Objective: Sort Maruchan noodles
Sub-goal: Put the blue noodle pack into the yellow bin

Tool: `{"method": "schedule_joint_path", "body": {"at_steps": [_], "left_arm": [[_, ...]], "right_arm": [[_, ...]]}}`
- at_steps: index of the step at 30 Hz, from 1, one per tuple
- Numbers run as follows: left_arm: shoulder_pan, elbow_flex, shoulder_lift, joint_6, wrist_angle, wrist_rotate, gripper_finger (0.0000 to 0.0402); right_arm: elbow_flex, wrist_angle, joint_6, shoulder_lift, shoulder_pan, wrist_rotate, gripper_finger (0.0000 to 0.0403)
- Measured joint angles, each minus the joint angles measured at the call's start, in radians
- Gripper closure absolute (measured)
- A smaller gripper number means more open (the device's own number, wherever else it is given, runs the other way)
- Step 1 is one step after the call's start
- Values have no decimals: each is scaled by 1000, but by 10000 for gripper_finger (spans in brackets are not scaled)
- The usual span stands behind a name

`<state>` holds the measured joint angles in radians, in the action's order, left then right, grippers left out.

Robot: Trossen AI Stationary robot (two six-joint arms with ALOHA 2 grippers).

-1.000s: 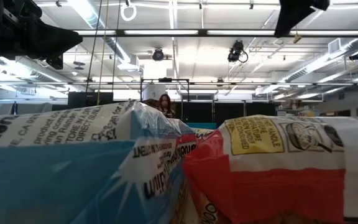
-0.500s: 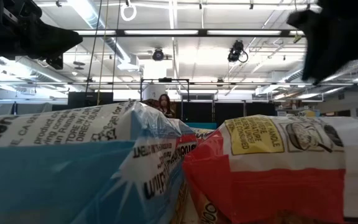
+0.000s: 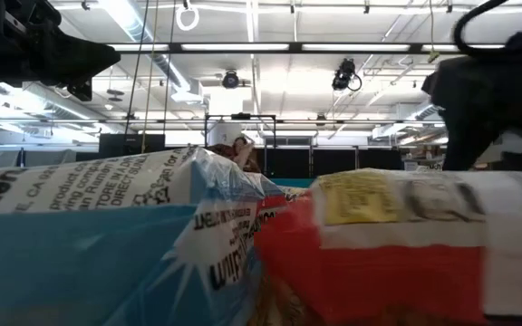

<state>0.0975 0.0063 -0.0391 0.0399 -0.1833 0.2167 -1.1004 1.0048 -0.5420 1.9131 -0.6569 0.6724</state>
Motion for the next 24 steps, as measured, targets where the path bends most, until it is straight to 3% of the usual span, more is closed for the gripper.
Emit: {"method": "schedule_joint_path", "body": {"at_steps": [5, 11, 16, 24], "left_arm": [[0, 0, 0, 0, 0, 0, 349], [0, 0, 0, 0, 0, 0, 349], [0, 0, 0, 0, 0, 0, 349], [0, 0, 0, 0, 0, 0, 349]], "right_arm": [[-1, 1, -38, -45, 57, 3, 211], [0, -51, 71, -50, 89, -133, 211], [3, -59, 71, -50, 91, -181, 210], [118, -152, -23, -58, 124, -100, 224]]}}
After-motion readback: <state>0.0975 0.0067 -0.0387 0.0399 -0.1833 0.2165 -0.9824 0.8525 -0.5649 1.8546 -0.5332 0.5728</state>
